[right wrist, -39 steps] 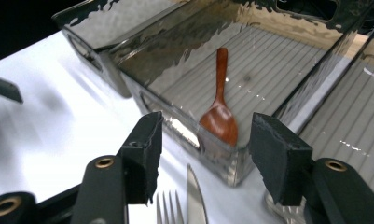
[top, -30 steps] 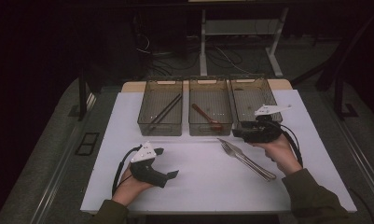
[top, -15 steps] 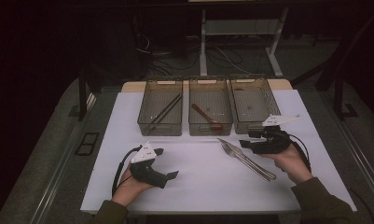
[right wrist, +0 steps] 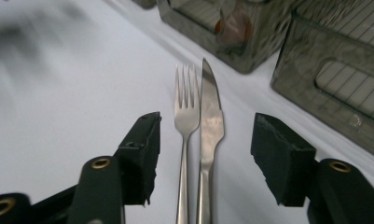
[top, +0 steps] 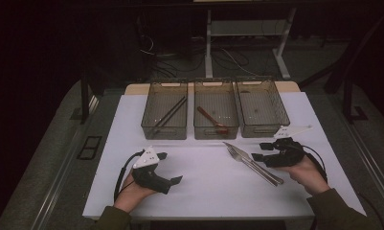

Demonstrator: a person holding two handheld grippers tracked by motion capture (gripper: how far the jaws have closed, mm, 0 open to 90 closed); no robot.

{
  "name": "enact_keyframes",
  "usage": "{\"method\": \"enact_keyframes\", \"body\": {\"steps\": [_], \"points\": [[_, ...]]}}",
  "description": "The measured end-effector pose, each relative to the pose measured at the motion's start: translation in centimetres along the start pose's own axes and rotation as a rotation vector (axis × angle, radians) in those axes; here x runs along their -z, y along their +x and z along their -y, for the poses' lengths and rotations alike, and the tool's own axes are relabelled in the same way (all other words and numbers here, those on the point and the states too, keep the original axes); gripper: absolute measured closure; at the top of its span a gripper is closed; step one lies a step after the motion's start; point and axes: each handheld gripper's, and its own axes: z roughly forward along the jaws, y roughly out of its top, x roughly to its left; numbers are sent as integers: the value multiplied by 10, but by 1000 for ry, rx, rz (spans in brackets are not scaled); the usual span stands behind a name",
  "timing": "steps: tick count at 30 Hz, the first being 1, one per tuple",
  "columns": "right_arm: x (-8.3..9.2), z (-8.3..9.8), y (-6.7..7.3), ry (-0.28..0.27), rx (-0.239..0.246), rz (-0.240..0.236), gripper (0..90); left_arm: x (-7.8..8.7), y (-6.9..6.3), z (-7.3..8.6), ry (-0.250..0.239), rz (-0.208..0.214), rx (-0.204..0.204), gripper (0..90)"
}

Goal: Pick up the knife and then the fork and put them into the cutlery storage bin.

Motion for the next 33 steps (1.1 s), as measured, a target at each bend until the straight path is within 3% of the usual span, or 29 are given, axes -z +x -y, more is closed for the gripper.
{"method": "enact_keyframes", "body": {"steps": [4, 10, 13, 23, 33], "points": [[-2, 1, -1, 43, 5, -20, 436, 0, 0, -1, -1, -4, -1, 0], [-11, 3, -3, 167, -25, -14, 472, 0, -2, -1, 3, -2, -4, 0], [-15, 3, -3, 216, -17, -16, 482, -1, -1, -1, 5, -1, -4, 0], [-27, -8, 1, 369, 78, 53, 566, -2, -1, 0, 6, -1, 0, 0], [-43, -16, -1, 501, 102, 39, 680, -3, -1, 0, 11, -1, 1, 0]]}}
